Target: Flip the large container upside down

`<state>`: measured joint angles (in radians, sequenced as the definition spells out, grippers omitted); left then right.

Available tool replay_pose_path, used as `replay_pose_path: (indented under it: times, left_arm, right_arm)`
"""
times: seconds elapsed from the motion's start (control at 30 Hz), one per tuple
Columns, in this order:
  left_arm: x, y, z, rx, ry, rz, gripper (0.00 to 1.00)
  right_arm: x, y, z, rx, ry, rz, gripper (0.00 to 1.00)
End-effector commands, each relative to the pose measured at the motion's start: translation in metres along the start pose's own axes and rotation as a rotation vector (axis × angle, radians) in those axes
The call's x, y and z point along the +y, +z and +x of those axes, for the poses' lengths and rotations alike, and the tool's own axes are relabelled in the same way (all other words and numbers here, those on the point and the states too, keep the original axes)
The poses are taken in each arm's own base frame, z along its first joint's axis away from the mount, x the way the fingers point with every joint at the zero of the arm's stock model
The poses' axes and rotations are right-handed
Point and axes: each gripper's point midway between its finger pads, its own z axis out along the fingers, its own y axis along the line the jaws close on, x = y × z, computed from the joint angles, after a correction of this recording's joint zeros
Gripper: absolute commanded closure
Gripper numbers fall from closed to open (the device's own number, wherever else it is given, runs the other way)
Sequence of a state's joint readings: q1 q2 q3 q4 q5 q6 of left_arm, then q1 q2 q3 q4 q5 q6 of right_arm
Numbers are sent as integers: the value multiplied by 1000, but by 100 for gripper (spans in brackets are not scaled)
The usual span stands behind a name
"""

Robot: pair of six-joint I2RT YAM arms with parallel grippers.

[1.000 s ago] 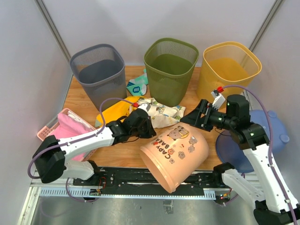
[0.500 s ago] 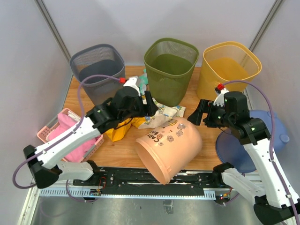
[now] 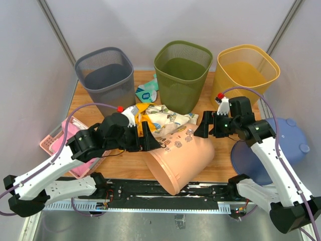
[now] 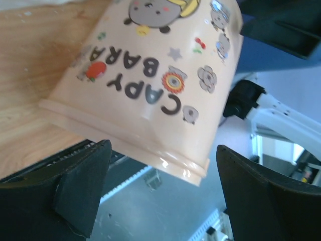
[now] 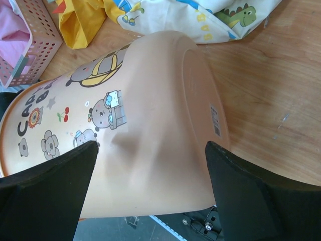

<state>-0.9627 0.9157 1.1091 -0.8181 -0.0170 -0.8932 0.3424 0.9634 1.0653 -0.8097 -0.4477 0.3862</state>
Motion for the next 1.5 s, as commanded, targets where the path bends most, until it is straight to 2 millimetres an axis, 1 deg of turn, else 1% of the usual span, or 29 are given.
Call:
replay_pose_path:
  times: [0.0,0.07,0.17,0.2,0.23,0.27,0.33,0.43,0.5,0.57,0.63,0.7,0.8,0.9,1.0,1.1,1.23,1.33,1.47]
  left_arm:
    - [-22,-22,21,105,-72,133,12]
    - [-23,-24,27,136,-69,147,17]
    - [-13,-16,43,194,-98,123,28]
    - [-13,-13,47,216,-117,123,32]
    - [-18,-12,49,230,-118,153,34]
    - [-23,-11,51,241,-119,181,35]
    - [-24,-11,51,244,-114,189,35]
    - [-17,-7,56,255,-127,170,33]
    - [-11,-1,58,248,-136,149,34]
    - [-8,7,58,231,-157,150,39]
    - [-12,15,58,221,-172,192,47]
    - [-16,21,59,217,-184,226,56]
    - [-17,29,57,205,-195,238,69]
    - [-14,35,50,160,-191,216,78]
    - [-12,42,42,122,-173,189,84]
    - [-9,51,39,110,-154,171,88]
    - [-7,62,44,133,-137,160,91]
    - [-4,66,45,136,-130,148,91]
    - [-4,69,39,113,-111,144,90]
  right_arm:
    - [4,8,6,32,-24,-47,10]
    - [1,12,8,48,-11,-42,10]
    - [-1,16,11,54,1,-38,10]
    - [-2,17,11,54,3,-37,10]
    - [-3,18,12,57,5,-36,10]
    - [-3,19,13,61,8,-34,10]
    - [-4,20,15,71,10,-37,10]
    - [-5,21,17,75,14,-36,11]
    - [-5,22,19,78,18,-37,11]
    - [-4,22,20,83,20,-44,11]
    - [-2,20,21,86,25,-54,11]
    - [2,17,21,87,39,-82,11]
    - [10,12,19,85,100,-142,11]
    - [21,5,15,98,172,-227,15]
    - [30,-3,12,94,192,-271,17]
    - [41,-13,6,67,182,-304,20]
    - [60,-31,-6,14,129,-372,25]
    - [71,-41,-9,-2,96,-421,28]
    - [82,-53,-6,-6,67,-473,32]
